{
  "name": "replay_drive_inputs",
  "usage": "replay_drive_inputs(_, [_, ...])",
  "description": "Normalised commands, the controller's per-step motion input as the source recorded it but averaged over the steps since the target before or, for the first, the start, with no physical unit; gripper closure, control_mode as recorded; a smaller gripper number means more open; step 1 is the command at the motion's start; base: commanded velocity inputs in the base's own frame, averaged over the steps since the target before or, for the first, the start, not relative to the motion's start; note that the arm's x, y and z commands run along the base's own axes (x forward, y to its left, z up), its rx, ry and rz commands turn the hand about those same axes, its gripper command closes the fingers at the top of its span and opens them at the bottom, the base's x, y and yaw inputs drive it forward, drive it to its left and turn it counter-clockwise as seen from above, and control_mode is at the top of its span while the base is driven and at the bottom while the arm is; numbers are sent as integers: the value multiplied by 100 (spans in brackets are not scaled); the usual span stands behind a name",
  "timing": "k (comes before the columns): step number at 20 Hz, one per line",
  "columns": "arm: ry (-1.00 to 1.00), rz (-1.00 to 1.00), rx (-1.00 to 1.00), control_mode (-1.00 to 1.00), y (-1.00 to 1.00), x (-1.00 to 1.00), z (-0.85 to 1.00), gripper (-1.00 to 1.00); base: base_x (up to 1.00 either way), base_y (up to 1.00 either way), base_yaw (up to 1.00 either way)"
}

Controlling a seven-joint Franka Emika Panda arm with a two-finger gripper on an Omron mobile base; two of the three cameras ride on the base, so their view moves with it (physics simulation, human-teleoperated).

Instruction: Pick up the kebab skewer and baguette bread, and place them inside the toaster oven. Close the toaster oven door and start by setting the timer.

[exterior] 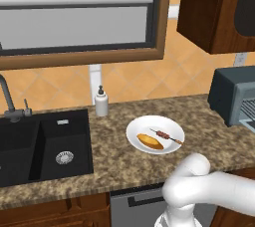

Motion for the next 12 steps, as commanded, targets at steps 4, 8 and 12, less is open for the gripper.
replay_drive_inputs(4, [9, 3, -5, -100, 0, -91, -69, -100, 0, 0, 0])
replay_drive_inputs(8, [4, 0, -6, -100, 7, -76, -49, -100, 0, 0, 0])
replay_drive_inputs(12, [8, 0, -6, -100, 0, -77, -46, -100, 0, 0, 0])
